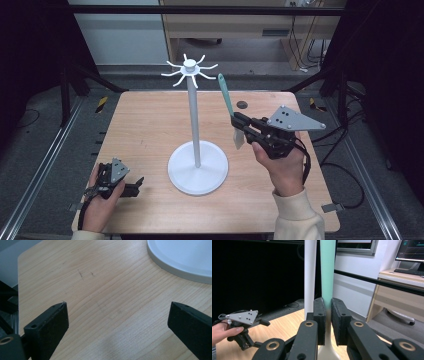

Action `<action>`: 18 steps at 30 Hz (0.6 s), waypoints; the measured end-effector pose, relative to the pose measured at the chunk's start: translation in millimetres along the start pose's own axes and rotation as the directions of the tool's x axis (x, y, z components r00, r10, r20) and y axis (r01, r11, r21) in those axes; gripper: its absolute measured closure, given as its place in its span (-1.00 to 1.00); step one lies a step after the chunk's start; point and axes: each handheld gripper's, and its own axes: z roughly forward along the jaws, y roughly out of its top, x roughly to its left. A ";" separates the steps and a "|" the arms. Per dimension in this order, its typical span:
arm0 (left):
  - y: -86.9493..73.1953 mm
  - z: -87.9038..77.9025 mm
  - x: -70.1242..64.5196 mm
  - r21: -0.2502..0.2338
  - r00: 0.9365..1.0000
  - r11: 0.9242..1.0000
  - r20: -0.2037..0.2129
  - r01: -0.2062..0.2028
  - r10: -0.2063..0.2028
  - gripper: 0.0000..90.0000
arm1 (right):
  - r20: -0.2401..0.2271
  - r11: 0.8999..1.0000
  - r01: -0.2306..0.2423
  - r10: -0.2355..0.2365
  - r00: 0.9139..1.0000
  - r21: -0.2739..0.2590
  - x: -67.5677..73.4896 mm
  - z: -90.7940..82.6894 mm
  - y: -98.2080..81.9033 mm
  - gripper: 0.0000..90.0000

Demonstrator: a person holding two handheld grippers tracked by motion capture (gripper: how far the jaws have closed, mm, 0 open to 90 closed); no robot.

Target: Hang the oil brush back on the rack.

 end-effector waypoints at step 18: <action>-0.1 -0.1 0.2 0.001 1.000 1.000 0.001 -0.001 0.001 -0.94 | -0.023 1.000 0.008 -0.008 1.000 0.015 3.7 6.9 2.1 0.83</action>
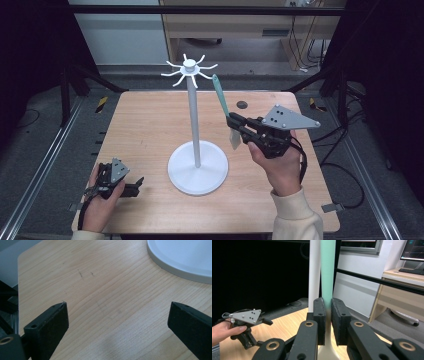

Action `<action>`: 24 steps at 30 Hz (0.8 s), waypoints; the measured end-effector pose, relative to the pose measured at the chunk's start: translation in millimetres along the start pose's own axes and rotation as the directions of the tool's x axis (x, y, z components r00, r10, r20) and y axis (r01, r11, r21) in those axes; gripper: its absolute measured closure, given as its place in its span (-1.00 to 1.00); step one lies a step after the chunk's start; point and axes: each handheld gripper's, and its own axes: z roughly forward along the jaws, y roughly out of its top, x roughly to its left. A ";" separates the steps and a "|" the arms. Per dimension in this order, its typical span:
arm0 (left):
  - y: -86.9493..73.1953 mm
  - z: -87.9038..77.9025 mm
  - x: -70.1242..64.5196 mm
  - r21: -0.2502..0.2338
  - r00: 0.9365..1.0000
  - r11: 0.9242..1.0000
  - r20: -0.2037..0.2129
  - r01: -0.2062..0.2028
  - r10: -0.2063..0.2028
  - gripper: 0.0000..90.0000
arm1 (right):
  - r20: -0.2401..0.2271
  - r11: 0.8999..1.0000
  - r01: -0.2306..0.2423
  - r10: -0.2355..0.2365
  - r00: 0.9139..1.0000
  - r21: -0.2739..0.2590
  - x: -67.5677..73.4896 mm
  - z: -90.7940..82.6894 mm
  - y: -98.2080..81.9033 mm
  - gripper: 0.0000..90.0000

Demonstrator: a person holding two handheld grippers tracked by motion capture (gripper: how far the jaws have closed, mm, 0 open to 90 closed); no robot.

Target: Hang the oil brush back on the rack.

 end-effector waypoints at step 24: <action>-0.5 -0.2 0.4 -0.001 1.000 1.000 -0.006 0.004 -0.004 -0.94 | -0.022 1.000 -0.009 0.010 1.000 0.025 1.9 21.9 -0.4 0.83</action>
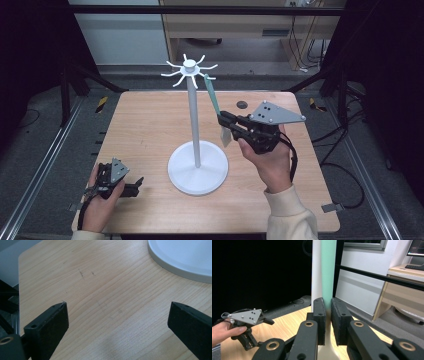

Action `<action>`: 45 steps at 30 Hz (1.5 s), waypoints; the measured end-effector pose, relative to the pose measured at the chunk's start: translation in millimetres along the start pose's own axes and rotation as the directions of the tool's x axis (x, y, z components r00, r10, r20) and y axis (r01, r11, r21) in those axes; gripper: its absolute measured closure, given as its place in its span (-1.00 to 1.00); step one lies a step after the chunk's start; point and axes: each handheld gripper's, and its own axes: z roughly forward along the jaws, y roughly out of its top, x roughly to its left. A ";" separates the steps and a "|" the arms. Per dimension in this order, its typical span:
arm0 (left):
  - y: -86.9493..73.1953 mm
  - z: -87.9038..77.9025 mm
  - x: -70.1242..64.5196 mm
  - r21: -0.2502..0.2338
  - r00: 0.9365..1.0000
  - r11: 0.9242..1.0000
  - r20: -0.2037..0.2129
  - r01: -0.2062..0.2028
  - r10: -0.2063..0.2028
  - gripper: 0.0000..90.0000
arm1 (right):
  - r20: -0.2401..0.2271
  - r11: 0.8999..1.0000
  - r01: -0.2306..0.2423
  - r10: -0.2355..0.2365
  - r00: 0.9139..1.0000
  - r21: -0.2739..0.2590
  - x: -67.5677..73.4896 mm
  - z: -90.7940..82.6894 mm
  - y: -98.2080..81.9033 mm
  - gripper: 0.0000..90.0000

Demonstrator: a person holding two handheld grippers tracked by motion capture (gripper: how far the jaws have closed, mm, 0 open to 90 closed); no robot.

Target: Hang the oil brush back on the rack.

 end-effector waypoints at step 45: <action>-0.6 0.1 0.6 0.005 1.000 1.000 0.003 0.000 0.000 -0.94 | 0.029 1.000 0.015 -0.016 0.999 0.019 -2.3 6.0 0.8 0.82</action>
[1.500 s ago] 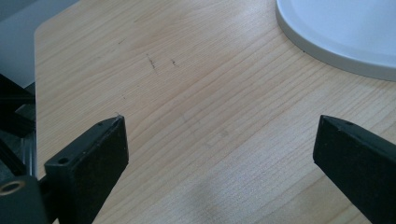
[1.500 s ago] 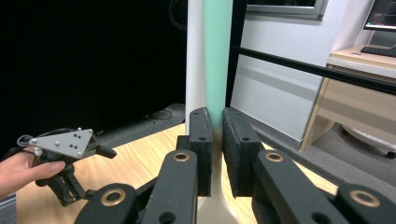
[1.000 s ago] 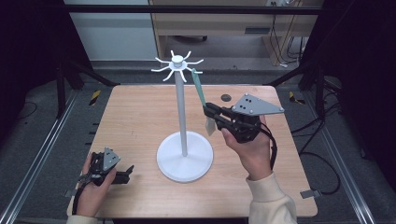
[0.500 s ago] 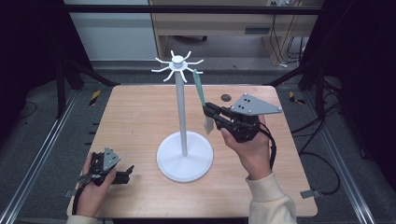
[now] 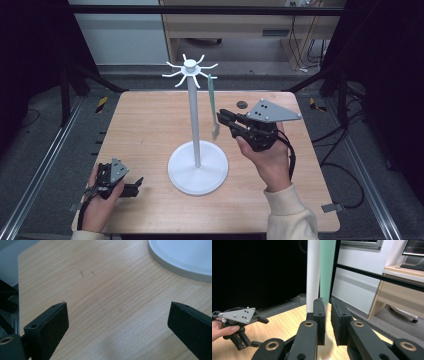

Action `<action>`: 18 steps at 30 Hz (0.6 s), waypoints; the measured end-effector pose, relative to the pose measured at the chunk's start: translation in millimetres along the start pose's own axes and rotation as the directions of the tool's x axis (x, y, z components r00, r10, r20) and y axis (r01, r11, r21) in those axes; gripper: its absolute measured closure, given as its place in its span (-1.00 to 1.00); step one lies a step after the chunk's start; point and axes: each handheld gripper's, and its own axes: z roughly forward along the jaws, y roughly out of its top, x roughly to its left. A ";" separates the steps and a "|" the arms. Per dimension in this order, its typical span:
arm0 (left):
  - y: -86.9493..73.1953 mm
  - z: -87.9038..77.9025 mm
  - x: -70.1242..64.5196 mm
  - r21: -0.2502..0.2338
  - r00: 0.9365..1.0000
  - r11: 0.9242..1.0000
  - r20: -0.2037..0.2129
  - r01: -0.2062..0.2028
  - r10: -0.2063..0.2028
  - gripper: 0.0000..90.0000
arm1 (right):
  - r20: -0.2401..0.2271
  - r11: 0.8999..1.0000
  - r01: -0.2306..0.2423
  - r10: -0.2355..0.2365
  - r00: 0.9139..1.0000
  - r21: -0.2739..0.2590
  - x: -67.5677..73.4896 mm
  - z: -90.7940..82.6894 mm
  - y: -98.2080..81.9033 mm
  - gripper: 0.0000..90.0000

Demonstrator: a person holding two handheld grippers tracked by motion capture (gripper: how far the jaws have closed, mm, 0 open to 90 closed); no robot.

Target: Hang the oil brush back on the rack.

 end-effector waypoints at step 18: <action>0.5 0.8 -1.0 0.004 1.000 1.000 0.007 -0.007 0.007 -0.94 | 0.143 0.998 -0.005 -0.004 0.990 0.062 -6.8 -16.6 -0.9 0.08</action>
